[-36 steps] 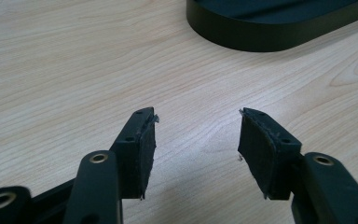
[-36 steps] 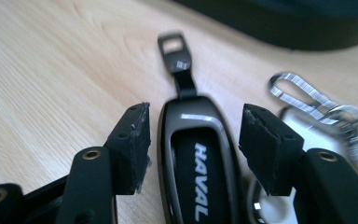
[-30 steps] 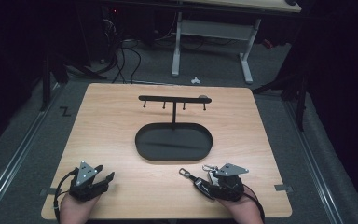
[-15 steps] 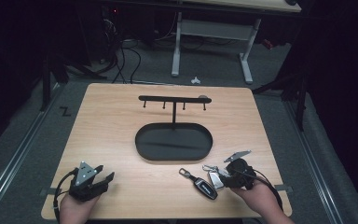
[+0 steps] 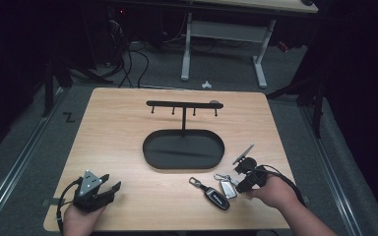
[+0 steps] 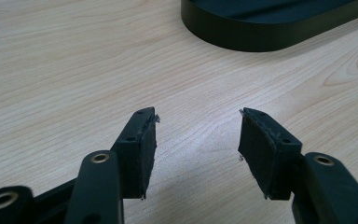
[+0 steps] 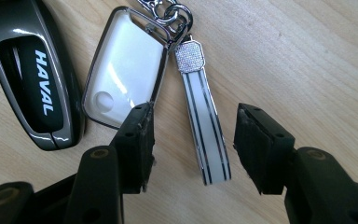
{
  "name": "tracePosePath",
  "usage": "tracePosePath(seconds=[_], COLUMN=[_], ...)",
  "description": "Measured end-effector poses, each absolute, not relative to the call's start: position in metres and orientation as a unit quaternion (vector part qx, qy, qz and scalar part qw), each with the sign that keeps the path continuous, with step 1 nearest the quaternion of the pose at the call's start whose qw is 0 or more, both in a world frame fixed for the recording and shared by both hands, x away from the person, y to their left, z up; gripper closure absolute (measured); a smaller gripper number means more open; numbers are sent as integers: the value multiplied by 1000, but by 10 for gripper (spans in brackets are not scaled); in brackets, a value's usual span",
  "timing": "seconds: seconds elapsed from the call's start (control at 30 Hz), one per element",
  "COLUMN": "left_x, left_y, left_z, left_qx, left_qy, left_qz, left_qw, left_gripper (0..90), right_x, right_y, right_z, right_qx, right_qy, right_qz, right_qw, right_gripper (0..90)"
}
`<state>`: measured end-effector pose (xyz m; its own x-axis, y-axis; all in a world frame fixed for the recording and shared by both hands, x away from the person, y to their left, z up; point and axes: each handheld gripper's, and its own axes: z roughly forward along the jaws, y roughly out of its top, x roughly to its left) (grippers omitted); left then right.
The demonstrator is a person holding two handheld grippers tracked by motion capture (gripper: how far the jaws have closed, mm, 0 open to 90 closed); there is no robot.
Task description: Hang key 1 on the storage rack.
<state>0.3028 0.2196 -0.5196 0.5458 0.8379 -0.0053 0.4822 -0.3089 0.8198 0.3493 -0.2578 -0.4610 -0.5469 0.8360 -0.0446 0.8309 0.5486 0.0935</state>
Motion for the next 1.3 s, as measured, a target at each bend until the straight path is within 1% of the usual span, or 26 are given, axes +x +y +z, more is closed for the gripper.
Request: tracePosePath(seconds=[0.1,0.33,0.43,0.53,0.73,0.97,1.17,1.3], left_x=[303,303,303,303,304,304,304,304], left_y=[220,220,220,220,221,221,220,220], left_z=[-520,-520,-520,-520,-520,-520,-520,-520], left_qx=[780,780,781,781,780,781,782,783], left_qy=[423,424,423,422,423,422,421,420], left_qz=[217,216,216,217,216,215,214,214], left_qw=[407,407,406,406,407,407,407,406], left_gripper=[465,465,464,464,463,462,462,462], right_x=[354,358,358,359,361,365,371,376], right_y=[-255,-245,-235,-221,-196,-167,-150,-144], right_z=[-457,-447,-443,-442,-449,-459,-470,-476], right_qx=[472,438,422,407,389,367,366,369], right_qy=[881,898,906,912,920,930,930,929], right_qz=[18,12,16,28,37,35,34,29], right_qw=[31,34,40,35,19,10,1,-5], right_gripper=[484,466,459,455,453,446,476,517])
